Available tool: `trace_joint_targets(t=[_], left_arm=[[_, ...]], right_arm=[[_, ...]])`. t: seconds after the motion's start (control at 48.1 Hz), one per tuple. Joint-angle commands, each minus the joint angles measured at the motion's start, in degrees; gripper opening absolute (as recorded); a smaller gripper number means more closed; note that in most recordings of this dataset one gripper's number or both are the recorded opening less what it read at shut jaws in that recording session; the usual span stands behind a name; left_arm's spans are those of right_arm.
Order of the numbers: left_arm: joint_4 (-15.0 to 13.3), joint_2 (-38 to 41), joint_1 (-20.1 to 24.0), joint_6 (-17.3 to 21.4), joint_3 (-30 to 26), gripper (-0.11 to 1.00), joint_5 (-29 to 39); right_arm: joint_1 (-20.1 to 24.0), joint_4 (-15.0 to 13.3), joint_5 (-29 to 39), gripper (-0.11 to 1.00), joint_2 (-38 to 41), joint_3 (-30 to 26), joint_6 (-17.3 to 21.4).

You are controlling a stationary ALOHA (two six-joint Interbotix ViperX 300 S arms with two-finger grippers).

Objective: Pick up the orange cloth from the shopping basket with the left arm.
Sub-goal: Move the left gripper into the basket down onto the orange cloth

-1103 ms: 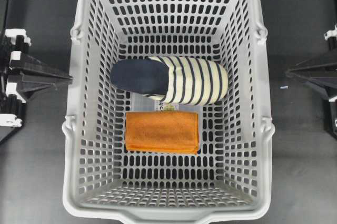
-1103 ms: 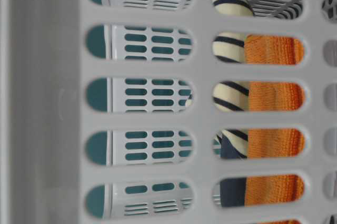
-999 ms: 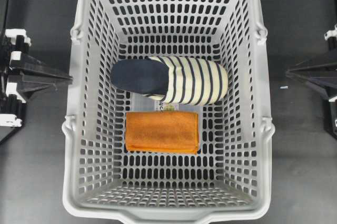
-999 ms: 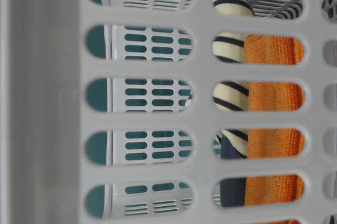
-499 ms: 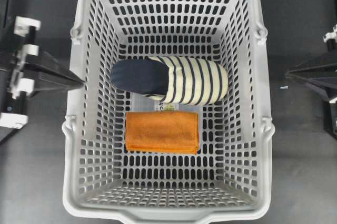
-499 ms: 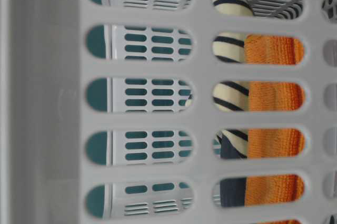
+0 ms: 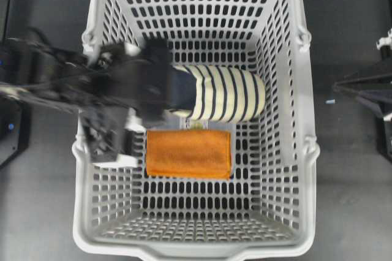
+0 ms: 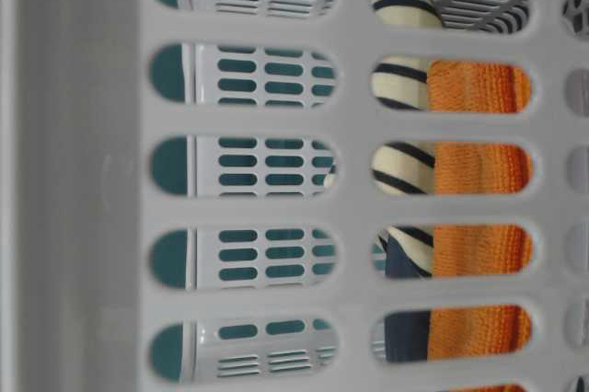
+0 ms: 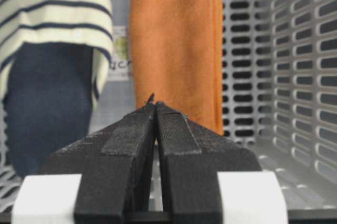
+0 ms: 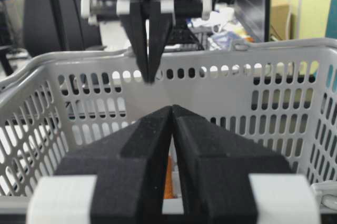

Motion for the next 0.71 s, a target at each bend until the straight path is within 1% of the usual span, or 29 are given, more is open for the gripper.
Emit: trace_joint_targets(t=[0.0,0.083,0.25,0.333,0.395,0.686], left_arm=[[0.26,2.64,-0.18,-0.09,-3.60,0.05,0.70],[0.18,4.92,-0.53,-0.53,-4.57,0.18,0.70],[0.26,7.91,-1.41,-4.13,-4.57,0.67,0.70],[0.18,9.49,-1.85,-6.42,-4.39,0.86,0.62],[0.26,10.46,-2.11,-6.86,-4.13,0.91,0.35],[0.26,15.21,-2.46,-6.59,-1.32,0.91,-5.89]], right_arm=[[-0.09,0.18,-0.26,0.00,0.00,-0.26,0.09],[-0.09,0.18,-0.26,0.00,-0.44,0.00,0.09],[-0.09,0.18,-0.26,0.00,-0.79,0.35,0.00],[-0.09,0.18,-0.26,0.00,-0.97,0.35,0.00],[-0.09,0.18,0.09,0.00,-1.05,0.53,0.00],[-0.26,0.18,1.41,0.00,-1.05,0.44,0.00]])
